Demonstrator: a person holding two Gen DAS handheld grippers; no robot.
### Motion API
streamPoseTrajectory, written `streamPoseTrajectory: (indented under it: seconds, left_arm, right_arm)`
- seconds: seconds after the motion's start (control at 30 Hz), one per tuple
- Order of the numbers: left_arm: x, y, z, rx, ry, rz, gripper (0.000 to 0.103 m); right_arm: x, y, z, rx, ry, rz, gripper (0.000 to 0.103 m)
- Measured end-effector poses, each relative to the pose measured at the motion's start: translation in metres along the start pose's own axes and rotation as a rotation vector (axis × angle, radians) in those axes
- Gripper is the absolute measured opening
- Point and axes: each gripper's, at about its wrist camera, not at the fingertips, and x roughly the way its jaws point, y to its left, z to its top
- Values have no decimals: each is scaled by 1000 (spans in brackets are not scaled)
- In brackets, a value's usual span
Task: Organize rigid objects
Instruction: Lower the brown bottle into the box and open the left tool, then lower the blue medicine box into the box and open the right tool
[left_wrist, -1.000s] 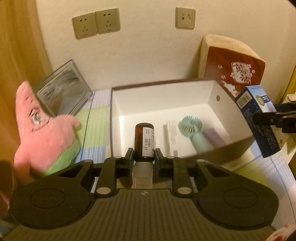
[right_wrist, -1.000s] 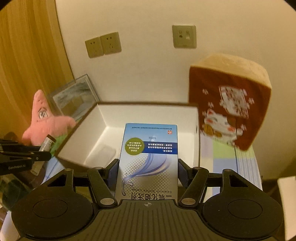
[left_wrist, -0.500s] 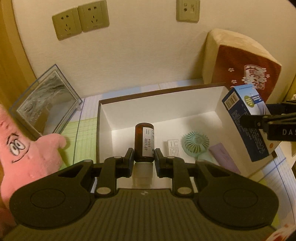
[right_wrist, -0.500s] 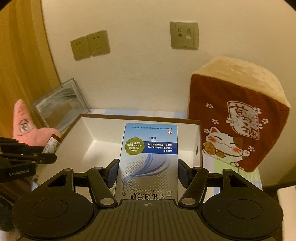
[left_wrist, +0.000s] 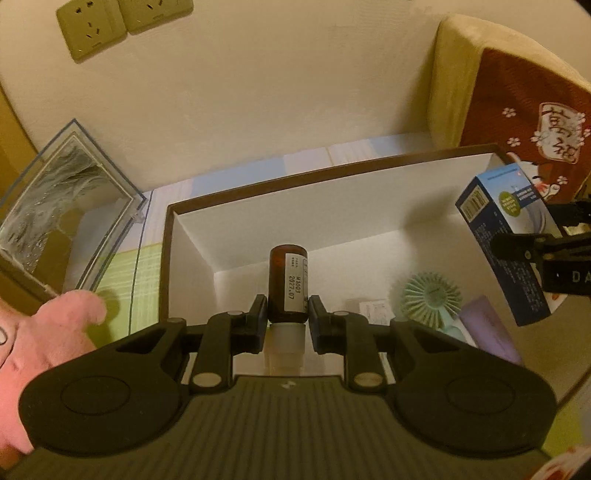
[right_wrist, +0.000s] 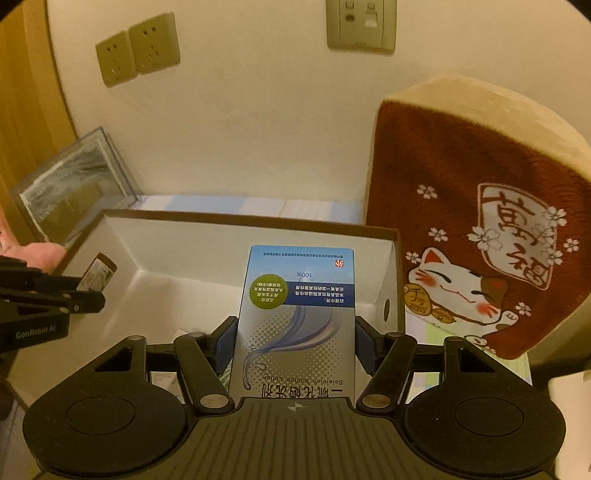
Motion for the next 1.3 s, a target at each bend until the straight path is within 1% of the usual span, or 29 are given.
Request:
streamPoseTrajectory:
  seconds: [0.2,0.43,0.57,0.6,0.67,0.7,1.03,1.13,1.3]
  left_arm:
    - [22,-4,5,12,24,4,22]
    - [36,-9,8,20,37,7,22]
    - [41,-9,11,11,35,-13,22]
    - [41,-9,12,10,31,-18,23]
    - [41,-10,13,17,20,-5,32]
    - [41,-10,13,20,12,-2,34]
    - [33,1,12,-8,7,2,35]
    - [29,2,9,-10,3,4,35]
    - [20,3,5,-12,-8,0,40]
  right_arm:
    - [19,-6,1,0,29,-9,64]
    - [28,-7,3,-7,34,-8,64]
    - [33,-6,4,-12,36,-15,64]
    - [34,-6,4,-11,38,-17,64]
    - [35,-6,3,-9,40,-19,64]
    - [35,-6,4,-8,41,-19,64]
    - [35,-9,4,-2,41,-14,65]
    - [32,-9,4,2,27,-13,65]
    - [25,-10,5,22,-10,-25,66]
